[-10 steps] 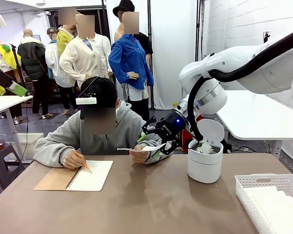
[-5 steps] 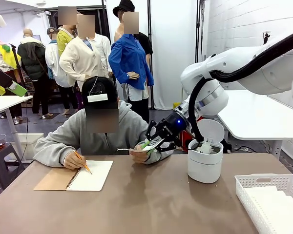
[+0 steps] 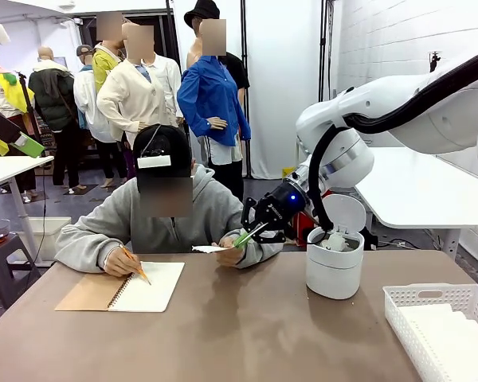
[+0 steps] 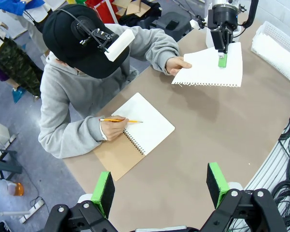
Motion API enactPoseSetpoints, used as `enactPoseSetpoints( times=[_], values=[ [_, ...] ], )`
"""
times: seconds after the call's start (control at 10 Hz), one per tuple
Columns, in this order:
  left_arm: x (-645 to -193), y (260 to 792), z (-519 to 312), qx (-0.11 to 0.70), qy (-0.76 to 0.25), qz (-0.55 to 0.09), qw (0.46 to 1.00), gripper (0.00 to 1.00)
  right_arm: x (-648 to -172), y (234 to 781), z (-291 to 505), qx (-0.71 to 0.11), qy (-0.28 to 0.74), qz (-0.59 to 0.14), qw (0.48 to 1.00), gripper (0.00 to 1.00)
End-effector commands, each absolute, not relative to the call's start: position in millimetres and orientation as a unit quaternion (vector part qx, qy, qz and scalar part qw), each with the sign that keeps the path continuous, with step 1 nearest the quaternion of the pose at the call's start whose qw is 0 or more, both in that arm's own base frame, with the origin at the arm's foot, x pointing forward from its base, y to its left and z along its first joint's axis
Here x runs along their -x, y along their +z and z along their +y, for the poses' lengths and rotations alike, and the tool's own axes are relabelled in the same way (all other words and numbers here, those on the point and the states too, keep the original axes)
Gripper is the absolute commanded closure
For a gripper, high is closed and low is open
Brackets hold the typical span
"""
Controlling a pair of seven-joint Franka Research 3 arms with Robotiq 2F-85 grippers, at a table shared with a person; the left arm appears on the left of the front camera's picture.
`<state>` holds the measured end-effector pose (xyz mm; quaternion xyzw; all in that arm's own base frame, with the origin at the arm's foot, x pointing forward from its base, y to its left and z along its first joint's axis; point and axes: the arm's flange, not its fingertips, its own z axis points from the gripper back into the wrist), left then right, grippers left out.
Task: Sort the paper based on its condition.
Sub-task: If a person hands you a paper, place it in the Organizing basket , and if it's crumpled, put it in the Trash can.
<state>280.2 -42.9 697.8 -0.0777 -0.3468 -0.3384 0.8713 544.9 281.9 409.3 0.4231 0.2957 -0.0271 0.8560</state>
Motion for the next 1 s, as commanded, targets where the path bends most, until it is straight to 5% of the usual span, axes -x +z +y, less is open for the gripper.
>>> enactPoseSetpoints(
  times=[0.0,0.7,0.9],
  values=[
    [-280,698,-42,0.078,-0.337,-0.347,0.871,0.00,-533,419,275,-0.449,0.001,0.280,0.848,1.00],
    [-280,698,-42,0.078,-0.337,-0.347,0.871,0.00,-497,530,221,-0.460,0.173,0.156,0.857,1.00],
    [-280,698,-42,0.078,-0.337,-0.347,0.871,0.00,-478,566,190,-0.415,0.249,0.068,0.873,1.00]
  ],
)
